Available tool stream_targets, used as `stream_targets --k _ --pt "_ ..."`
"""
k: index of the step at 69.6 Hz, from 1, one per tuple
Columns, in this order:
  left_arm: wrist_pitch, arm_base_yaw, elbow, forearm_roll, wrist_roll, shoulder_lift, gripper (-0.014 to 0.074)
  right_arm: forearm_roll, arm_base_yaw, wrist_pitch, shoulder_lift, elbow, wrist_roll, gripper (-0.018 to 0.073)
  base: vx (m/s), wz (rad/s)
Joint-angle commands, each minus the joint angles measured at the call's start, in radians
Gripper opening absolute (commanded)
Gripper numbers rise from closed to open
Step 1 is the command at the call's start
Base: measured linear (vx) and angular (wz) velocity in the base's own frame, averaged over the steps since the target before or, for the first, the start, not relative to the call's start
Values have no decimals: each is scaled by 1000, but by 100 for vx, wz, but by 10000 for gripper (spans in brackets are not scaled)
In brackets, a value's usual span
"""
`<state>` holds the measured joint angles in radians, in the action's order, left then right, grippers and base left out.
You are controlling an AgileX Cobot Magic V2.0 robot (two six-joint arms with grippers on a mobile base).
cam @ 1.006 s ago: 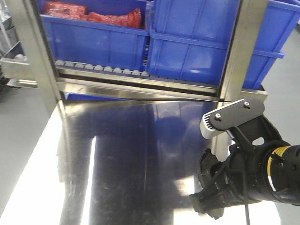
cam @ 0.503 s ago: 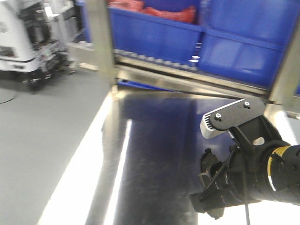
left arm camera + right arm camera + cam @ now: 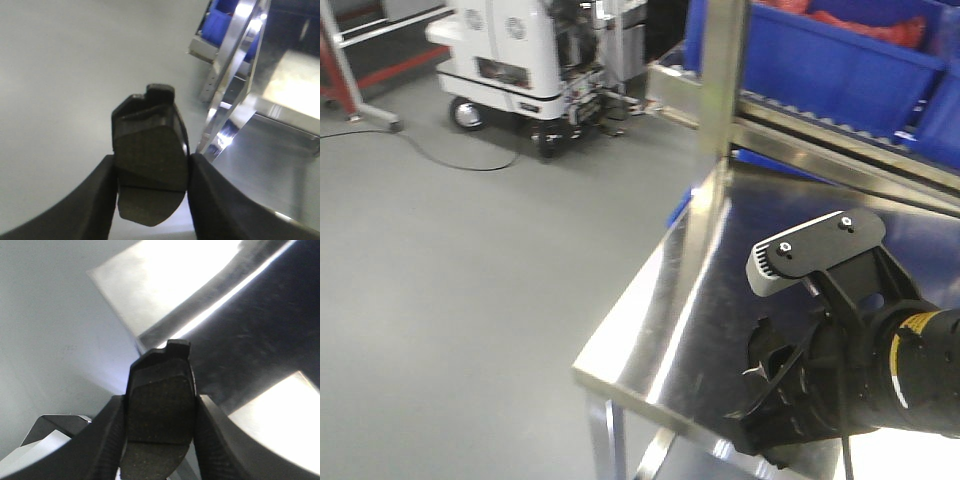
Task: Move and align brake pads A on conveyor
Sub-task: 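Turn the base away from the steel table holding both pads, then drive along the yellow floor line toward the conveyor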
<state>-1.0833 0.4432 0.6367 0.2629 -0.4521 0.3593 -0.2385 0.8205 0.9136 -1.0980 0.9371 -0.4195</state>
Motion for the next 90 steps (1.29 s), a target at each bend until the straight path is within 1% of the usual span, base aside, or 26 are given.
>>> stream_targets --k 1,90 --pt "74 7 25 23 0 11 -6 -27 -1 -48 22 27 0 -11 -19 55" --pt "74 7 25 23 0 11 -6 -26 -1 -48 24 27 0 -11 -17 57"
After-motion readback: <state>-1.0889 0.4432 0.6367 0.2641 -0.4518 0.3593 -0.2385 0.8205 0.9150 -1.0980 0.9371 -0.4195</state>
